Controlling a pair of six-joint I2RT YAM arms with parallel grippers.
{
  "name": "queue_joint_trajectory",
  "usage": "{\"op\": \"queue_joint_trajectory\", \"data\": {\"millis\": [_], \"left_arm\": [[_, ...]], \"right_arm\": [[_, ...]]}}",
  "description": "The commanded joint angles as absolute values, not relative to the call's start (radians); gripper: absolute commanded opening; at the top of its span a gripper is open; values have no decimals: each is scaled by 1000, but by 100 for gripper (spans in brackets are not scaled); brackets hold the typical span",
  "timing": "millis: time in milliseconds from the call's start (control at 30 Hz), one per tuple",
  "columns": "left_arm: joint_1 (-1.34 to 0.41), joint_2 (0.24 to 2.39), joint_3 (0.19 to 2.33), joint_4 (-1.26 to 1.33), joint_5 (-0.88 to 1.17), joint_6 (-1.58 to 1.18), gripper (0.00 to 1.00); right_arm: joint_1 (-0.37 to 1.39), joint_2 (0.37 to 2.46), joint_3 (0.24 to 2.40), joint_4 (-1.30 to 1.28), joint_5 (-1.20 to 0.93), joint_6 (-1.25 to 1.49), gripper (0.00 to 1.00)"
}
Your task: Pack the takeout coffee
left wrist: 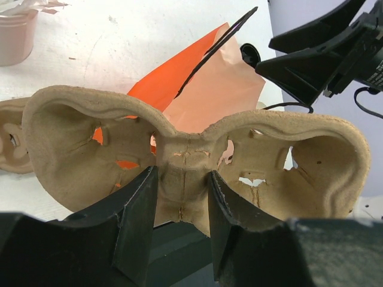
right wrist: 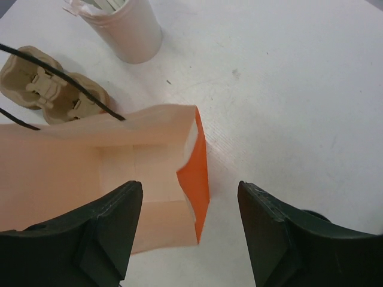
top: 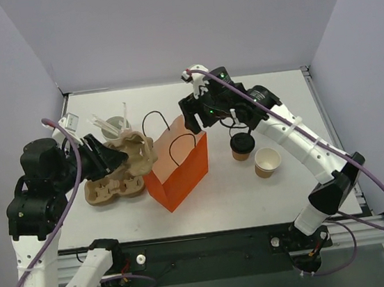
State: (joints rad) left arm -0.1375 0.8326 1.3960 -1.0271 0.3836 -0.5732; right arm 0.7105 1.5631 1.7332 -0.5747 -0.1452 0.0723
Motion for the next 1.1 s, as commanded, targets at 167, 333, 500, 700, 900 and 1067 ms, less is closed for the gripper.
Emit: {"op": "queue_joint_trajectory", "data": {"millis": [167, 333, 500, 700, 900, 1067], "left_arm": [[-144, 818, 1414, -954, 406, -606, 30], [-144, 813, 1399, -916, 414, -635, 30], [-144, 784, 1350, -861, 474, -741, 30], [-146, 822, 1469, -962, 502, -804, 30], [-146, 877, 1554, -968, 565, -885, 29], [-146, 874, 1471, -1057, 381, -766, 29]], "right_arm": [[746, 1730, 1927, -733, -3, 14, 56], [736, 1732, 1887, -739, -3, 8, 41], [723, 1695, 1881, -741, -46, 130, 0], [729, 1579, 1868, -756, 87, 461, 0], [804, 1461, 1714, -765, 210, 646, 0], [813, 1422, 1594, -759, 271, 695, 0]]}}
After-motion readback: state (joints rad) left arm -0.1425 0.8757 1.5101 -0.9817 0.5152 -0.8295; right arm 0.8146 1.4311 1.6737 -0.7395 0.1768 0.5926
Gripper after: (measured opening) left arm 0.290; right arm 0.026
